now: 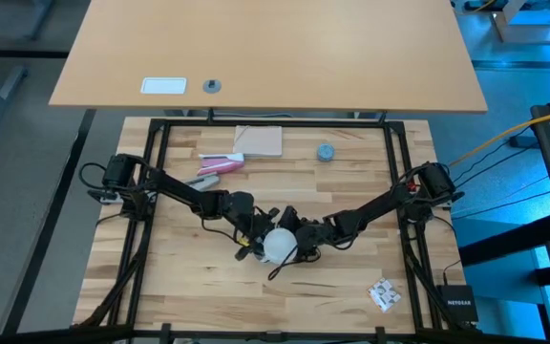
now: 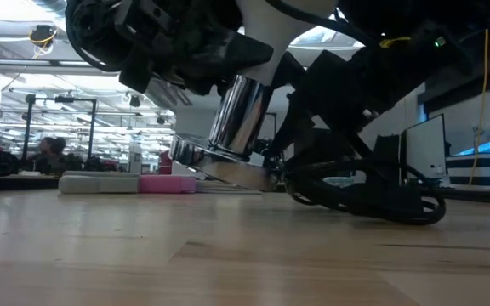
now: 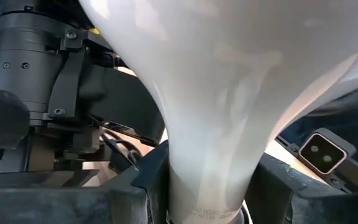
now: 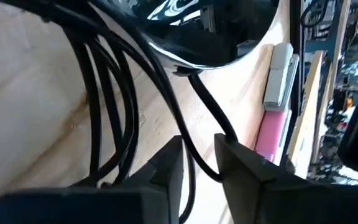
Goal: Screw lightbulb
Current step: Insert the white lightbulb into the desk lamp
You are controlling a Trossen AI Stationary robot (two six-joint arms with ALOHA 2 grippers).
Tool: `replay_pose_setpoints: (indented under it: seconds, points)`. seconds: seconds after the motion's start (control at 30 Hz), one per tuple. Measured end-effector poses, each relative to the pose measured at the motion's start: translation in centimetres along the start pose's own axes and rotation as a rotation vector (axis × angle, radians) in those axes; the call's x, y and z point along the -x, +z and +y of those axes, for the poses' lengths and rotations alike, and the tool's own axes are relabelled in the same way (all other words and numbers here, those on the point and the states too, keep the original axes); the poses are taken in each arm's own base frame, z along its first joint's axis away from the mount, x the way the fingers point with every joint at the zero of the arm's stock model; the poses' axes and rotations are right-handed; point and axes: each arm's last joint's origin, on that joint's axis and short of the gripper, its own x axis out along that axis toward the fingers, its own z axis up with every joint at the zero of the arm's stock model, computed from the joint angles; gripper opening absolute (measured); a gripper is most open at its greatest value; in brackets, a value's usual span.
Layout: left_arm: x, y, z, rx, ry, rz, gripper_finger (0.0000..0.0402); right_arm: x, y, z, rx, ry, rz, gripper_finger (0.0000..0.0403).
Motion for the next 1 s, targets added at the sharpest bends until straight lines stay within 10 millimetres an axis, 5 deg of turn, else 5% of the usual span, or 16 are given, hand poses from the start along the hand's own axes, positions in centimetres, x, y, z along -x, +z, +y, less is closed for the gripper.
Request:
replay_pose_setpoints:
  seconds: [0.2,0.57,1.0]
  points:
    - [0.0,0.0,0.1,-0.004,0.049,0.001,0.0156,0.4,0.8,-0.7,-0.057,0.078,0.061,0.0132]
    - [0.0,-0.1,0.2,0.017,0.077,0.002,0.0155,3.0,1.7,-3.5,-0.192,0.32,0.284,0.0129]
    - [0.6,0.0,1.3,0.026,0.152,-0.001,0.0156,4.5,3.6,-3.2,-0.543,0.842,0.046,0.0128]
